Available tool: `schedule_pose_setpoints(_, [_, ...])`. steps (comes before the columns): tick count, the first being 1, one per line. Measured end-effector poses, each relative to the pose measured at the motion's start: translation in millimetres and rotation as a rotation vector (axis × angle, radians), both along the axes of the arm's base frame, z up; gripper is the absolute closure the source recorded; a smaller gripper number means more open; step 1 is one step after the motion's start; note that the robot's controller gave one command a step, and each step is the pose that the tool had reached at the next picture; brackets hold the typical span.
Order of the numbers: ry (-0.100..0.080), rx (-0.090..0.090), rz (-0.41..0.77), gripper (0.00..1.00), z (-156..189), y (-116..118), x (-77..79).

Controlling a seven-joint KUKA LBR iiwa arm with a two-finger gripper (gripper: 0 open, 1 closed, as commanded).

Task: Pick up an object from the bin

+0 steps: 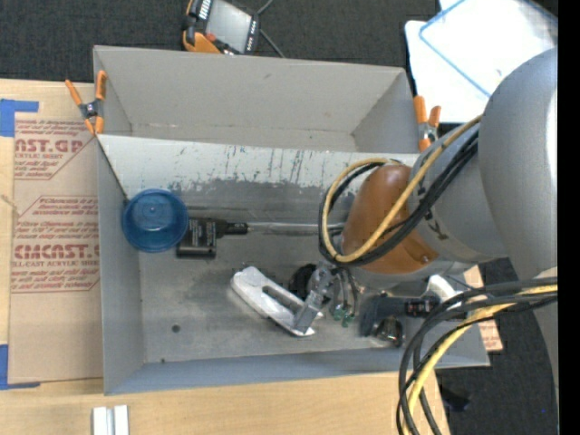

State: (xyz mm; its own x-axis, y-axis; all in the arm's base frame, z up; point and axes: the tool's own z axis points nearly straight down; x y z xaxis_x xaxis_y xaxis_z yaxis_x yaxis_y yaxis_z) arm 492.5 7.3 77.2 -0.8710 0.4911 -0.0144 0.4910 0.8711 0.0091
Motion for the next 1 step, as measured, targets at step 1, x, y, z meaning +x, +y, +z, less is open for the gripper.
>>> schedule_pose_setpoints(1, [0.0, 0.0, 0.0, 1.0, 0.1, 0.0, 0.0])
